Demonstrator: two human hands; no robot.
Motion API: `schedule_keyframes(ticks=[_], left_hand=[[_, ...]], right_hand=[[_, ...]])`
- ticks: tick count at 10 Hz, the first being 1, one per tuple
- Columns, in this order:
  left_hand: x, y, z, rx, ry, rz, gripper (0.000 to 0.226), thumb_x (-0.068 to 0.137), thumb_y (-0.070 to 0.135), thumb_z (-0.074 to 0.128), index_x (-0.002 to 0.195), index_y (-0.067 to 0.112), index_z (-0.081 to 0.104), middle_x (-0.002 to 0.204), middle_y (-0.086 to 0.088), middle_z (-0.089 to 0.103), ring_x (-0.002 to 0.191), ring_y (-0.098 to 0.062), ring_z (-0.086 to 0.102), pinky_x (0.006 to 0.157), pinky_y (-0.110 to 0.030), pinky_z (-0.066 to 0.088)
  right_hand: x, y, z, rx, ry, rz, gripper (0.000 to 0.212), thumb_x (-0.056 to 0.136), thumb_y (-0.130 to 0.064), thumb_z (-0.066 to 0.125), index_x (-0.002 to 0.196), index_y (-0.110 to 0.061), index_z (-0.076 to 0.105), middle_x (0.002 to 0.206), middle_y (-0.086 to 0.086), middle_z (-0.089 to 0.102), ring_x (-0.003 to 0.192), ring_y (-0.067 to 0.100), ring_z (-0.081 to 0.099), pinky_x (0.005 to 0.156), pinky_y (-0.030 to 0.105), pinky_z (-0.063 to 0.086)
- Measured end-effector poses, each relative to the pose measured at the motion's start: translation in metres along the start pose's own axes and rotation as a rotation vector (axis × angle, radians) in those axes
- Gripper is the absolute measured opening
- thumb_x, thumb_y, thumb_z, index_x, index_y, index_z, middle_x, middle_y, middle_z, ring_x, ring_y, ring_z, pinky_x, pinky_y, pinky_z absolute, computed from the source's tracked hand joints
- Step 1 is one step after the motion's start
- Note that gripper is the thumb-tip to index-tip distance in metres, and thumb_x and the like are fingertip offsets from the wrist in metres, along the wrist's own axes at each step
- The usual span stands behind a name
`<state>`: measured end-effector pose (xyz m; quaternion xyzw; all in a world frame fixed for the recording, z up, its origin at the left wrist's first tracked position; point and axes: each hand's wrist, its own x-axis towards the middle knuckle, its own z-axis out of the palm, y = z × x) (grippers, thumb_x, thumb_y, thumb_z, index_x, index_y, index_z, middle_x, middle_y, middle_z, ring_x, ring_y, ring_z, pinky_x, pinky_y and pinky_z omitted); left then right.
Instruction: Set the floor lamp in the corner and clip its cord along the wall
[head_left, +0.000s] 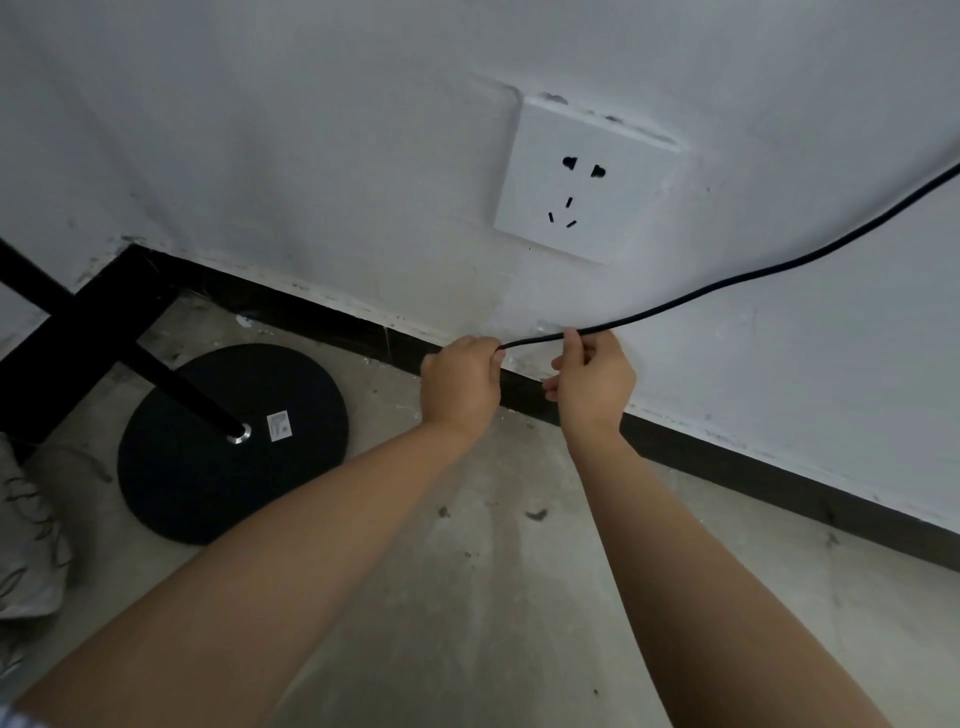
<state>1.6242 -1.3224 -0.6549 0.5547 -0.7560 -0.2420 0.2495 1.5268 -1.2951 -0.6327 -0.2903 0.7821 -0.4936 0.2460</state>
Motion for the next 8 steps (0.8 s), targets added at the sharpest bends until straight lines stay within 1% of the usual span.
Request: schedule_keyframes(ticks=[1, 2, 3, 4, 5, 6, 7, 8], left_hand=[[0.004, 0.0, 0.001, 0.084, -0.023, -0.002, 0.025, 0.095, 0.015, 0.043, 0.099, 0.005, 0.066, 0.093, -0.017, 0.068, 0.086, -0.033, 0.06, 0.078, -0.035, 0.042], [0.013, 0.005, 0.003, 0.126, -0.129, -0.045, 0.027, 0.097, 0.017, 0.042, 0.097, 0.005, 0.066, 0.095, -0.017, 0.067, 0.088, -0.033, 0.06, 0.079, -0.035, 0.043], [0.021, 0.011, 0.002, 0.145, -0.185, -0.104, 0.027, 0.096, 0.017, 0.042, 0.098, 0.007, 0.067, 0.1, -0.015, 0.068, 0.095, -0.032, 0.059, 0.084, -0.036, 0.042], [0.022, 0.013, -0.005, 0.175, -0.09, -0.08, 0.025, 0.095, 0.018, 0.044, 0.094, 0.008, 0.067, 0.098, -0.012, 0.068, 0.095, -0.03, 0.058, 0.085, -0.037, 0.04], [0.021, 0.012, -0.009, 0.166, 0.038, -0.033, 0.021, 0.091, 0.017, 0.049, 0.09, 0.007, 0.067, 0.094, -0.012, 0.068, 0.094, -0.029, 0.056, 0.086, -0.039, 0.036], [0.022, 0.014, -0.011, 0.157, 0.096, -0.007, 0.018, 0.089, 0.016, 0.052, 0.089, 0.007, 0.067, 0.096, -0.012, 0.067, 0.099, -0.03, 0.052, 0.09, -0.039, 0.03], [0.019, 0.01, -0.012, 0.164, 0.13, 0.018, 0.017, 0.087, 0.016, 0.055, 0.096, 0.008, 0.067, 0.106, -0.012, 0.064, 0.106, -0.03, 0.048, 0.096, -0.039, 0.024], [0.017, 0.01, -0.015, 0.222, 0.02, 0.0, 0.018, 0.086, 0.011, 0.054, 0.099, 0.008, 0.067, 0.11, -0.013, 0.061, 0.109, -0.031, 0.047, 0.098, -0.042, 0.028]], right_hand=[[0.003, 0.001, -0.004, 0.097, -0.018, 0.075, 0.016, 0.091, -0.019, 0.048, 0.078, -0.01, 0.05, 0.061, -0.002, 0.054, 0.033, 0.005, 0.052, 0.036, 0.013, 0.048], [0.006, 0.002, -0.011, 0.263, -0.039, 0.209, 0.02, 0.088, -0.019, 0.054, 0.068, -0.017, 0.054, 0.064, 0.001, 0.058, 0.036, 0.005, 0.054, 0.036, 0.013, 0.049], [0.005, 0.003, -0.015, 0.389, -0.051, 0.282, 0.019, 0.087, -0.018, 0.056, 0.068, -0.016, 0.057, 0.065, 0.003, 0.059, 0.042, 0.008, 0.057, 0.038, 0.014, 0.05], [0.003, 0.002, -0.015, 0.394, -0.057, 0.294, 0.015, 0.088, -0.017, 0.054, 0.078, -0.007, 0.059, 0.065, 0.004, 0.057, 0.049, 0.012, 0.056, 0.039, 0.013, 0.051], [0.002, 0.004, -0.017, 0.339, -0.066, 0.263, 0.015, 0.089, -0.019, 0.051, 0.086, -0.005, 0.057, 0.064, 0.004, 0.057, 0.05, 0.014, 0.055, 0.037, 0.011, 0.049], [-0.001, 0.003, -0.021, 0.331, -0.092, 0.306, 0.016, 0.092, -0.019, 0.046, 0.083, -0.007, 0.054, 0.064, 0.004, 0.056, 0.049, 0.014, 0.054, 0.034, 0.011, 0.047], [-0.002, 0.005, -0.028, 0.338, -0.122, 0.35, 0.023, 0.092, -0.022, 0.045, 0.074, -0.011, 0.053, 0.064, 0.003, 0.056, 0.05, 0.014, 0.054, 0.034, 0.011, 0.047], [-0.003, 0.004, -0.039, 0.3, -0.171, 0.377, 0.015, 0.091, -0.016, 0.045, 0.083, -0.007, 0.054, 0.063, 0.004, 0.056, 0.049, 0.014, 0.054, 0.035, 0.012, 0.047]])
